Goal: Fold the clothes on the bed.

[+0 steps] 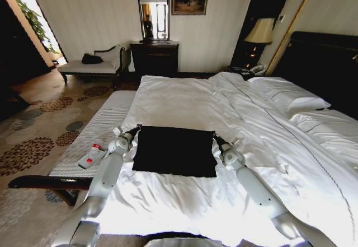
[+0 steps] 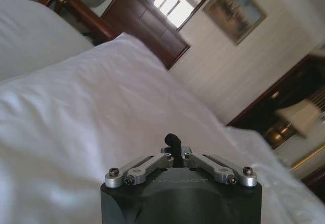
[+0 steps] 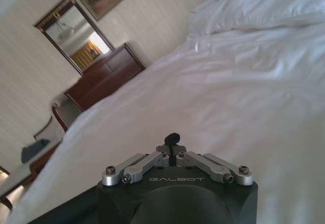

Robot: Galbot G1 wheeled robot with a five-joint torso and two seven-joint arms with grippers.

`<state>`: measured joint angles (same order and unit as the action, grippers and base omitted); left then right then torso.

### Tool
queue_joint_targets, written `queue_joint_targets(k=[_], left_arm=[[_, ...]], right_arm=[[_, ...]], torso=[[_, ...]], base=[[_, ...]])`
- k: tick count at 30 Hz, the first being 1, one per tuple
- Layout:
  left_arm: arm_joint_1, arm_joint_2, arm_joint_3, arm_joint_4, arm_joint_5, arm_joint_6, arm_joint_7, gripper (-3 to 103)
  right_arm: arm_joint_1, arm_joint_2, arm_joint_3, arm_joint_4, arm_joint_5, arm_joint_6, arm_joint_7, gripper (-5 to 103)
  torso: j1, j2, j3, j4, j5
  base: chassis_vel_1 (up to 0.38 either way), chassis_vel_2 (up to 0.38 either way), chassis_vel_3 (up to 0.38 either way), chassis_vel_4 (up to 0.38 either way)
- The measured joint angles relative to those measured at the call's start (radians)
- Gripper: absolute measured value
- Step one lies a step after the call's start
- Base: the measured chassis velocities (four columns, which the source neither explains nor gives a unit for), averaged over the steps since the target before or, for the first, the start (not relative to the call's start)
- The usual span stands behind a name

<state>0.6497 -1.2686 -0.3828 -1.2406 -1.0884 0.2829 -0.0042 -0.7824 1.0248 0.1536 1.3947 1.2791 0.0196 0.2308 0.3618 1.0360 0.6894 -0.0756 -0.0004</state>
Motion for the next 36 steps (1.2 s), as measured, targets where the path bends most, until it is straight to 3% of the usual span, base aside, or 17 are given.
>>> queue_joint_targets(k=[3, 7, 18, 26, 32, 36], left_arm=[[0.020, -0.004, -0.006, -0.010, -0.016, -0.030, 0.029, 2], [0.100, -0.019, -0.018, -0.065, -0.028, -0.078, 0.095, 2], [0.187, 0.002, -0.042, -0.114, -0.028, -0.098, 0.221, 2], [0.283, -0.025, -0.087, -0.129, -0.020, -0.113, 0.330, 2], [0.296, -0.036, -0.096, -0.105, -0.012, -0.127, 0.369, 2], [0.305, -0.036, -0.099, -0.100, -0.012, -0.142, 0.434, 2]], right_arm=[[-0.007, 0.001, 0.005, 0.019, 0.006, 0.021, -0.020, 1], [-0.081, -0.007, 0.033, 0.115, 0.067, 0.061, -0.130, 1], [-0.247, -0.001, 0.109, 0.204, 0.097, 0.094, -0.278, 1], [-0.342, 0.051, 0.141, 0.249, 0.104, 0.141, -0.345, 1], [-0.380, 0.070, 0.147, 0.247, 0.101, 0.152, -0.386, 1], [-0.424, 0.108, 0.156, 0.248, 0.102, 0.188, -0.453, 1]], torso=[[0.000, 0.000, 0.000, 0.0000, 0.0000], [0.000, 0.000, 0.000, 0.0003, -0.0003], [0.000, 0.000, 0.000, 0.0001, 0.0000], [0.000, 0.000, 0.000, 0.0002, -0.0001], [0.000, 0.000, 0.000, 0.0001, -0.0003], [0.000, 0.000, 0.000, -0.0001, -0.0001]], base=[[0.000, 0.000, 0.000, 0.000], [0.000, 0.000, 0.000, 0.000], [0.000, 0.000, 0.000, 0.000], [0.000, 0.000, 0.000, 0.000], [0.000, 0.000, 0.000, 0.000], [0.000, 0.000, 0.000, 0.000]])
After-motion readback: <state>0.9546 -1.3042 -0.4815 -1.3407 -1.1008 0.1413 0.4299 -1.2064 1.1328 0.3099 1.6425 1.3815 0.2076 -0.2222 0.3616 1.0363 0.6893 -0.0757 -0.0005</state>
